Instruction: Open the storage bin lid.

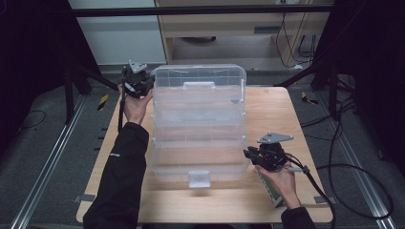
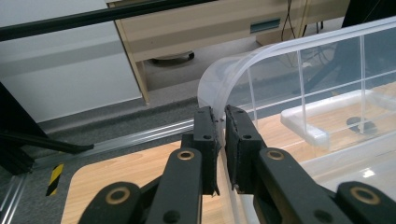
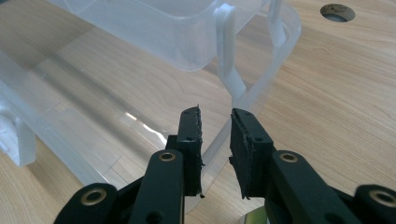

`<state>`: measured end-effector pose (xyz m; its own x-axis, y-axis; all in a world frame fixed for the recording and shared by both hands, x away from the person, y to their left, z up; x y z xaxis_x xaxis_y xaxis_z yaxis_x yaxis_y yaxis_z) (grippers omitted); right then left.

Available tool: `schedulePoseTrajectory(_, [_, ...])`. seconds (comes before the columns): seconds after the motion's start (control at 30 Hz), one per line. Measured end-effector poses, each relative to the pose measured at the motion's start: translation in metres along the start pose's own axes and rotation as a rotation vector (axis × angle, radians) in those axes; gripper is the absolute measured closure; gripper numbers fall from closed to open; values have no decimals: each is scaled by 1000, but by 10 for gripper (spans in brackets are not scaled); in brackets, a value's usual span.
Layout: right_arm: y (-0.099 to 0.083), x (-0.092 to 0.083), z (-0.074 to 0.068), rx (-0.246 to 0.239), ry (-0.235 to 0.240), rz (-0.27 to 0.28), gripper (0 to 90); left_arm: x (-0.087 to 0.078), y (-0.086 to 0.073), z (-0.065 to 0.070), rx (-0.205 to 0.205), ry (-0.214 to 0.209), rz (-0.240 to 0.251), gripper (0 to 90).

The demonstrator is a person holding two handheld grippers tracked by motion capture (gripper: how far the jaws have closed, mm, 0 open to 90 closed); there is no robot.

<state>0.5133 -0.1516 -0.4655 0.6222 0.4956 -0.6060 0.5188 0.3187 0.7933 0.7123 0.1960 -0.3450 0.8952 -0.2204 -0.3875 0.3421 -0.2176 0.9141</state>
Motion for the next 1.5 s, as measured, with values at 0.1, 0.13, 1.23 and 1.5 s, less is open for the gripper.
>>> schedulePoseTrajectory(0.1, [0, 0, 0, -4, 0, 1, 741, 4, 0, -1, -9, -3, -10, 830])
schedulePoseTrajectory(0.13, [0, 0, 0, -4, 0, 1, 741, 4, 0, -1, -9, -3, -10, 829])
schedulePoseTrajectory(1.23, [0, 0, 0, -5, 10, -3, 738, -99, -39, -14, 6, -110, 38, 563])
schedulePoseTrajectory(1.5, [0, 0, 0, 1, 17, -6, 738, -120, -55, -2, 39, -145, 42, 522])
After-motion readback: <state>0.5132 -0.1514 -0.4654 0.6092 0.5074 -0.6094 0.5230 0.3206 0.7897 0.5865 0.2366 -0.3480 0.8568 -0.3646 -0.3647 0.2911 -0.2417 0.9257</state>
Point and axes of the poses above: each handheld gripper's, and its own axes: x roughly forward along the jaws, y roughly out of its top, z roughly to its right, the point moved 8 cm from there along x, roughly forward along the jaws, and after that the axes turned 1 degree about z, right-handed, at the moved point
